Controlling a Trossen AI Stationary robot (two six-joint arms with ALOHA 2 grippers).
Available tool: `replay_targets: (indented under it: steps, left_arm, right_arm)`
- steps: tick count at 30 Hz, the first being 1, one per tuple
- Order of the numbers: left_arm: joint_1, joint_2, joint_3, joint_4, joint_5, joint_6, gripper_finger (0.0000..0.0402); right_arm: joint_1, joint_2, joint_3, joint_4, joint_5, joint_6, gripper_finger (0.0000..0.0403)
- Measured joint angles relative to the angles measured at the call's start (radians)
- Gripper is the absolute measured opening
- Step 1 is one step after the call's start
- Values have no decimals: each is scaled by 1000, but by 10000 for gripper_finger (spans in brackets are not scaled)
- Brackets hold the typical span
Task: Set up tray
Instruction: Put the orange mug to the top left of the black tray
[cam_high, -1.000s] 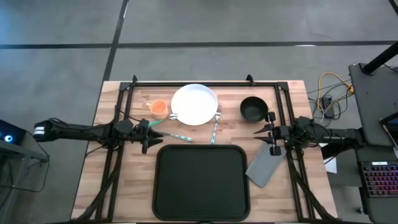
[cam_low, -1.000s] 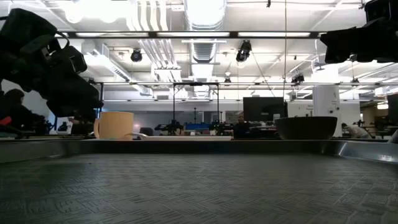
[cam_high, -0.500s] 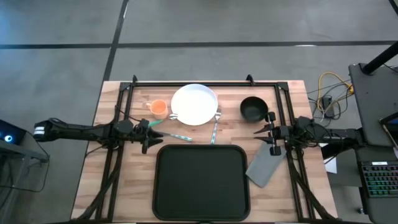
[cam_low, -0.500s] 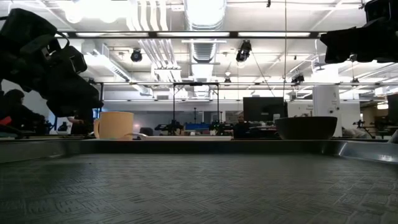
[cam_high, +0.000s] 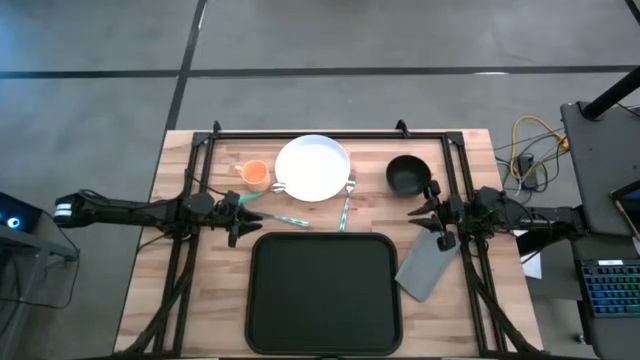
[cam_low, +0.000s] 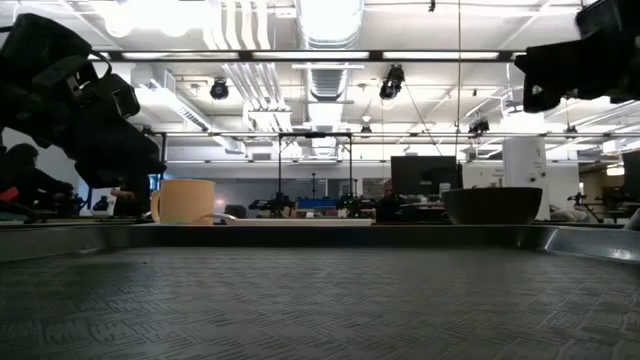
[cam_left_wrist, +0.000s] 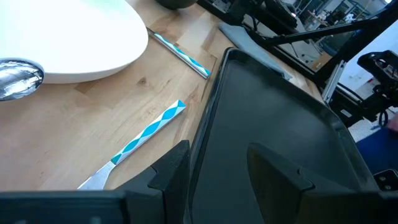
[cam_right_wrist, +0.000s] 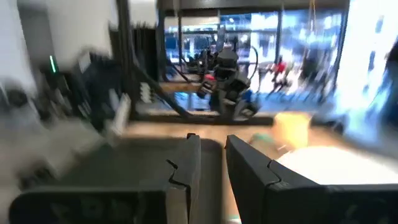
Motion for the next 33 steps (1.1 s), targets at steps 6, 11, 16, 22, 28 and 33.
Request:
replay_targets:
  steps: [6,11,16,22,28,33]
  left_arm:
    - [0,0,0,0,0,0,141]
    - [0,0,0,0,0,0,141]
    - [0,0,0,0,0,0,141]
    - [0,0,0,0,0,0,141]
    - [2,0,5,48,10,-128,141]
    - [3,0,24,124,14,-422,141]
  right_arm:
    - [0,7,0,14,123,217,68]
    - [0,35,0,51,476,447,68]
    - [0,62,0,51,840,833,68]
    - [0,77,0,51,947,1248,68]
    - [-1,99,0,112,948,1174,68]
    - [0,99,0,171,948,1103,68]
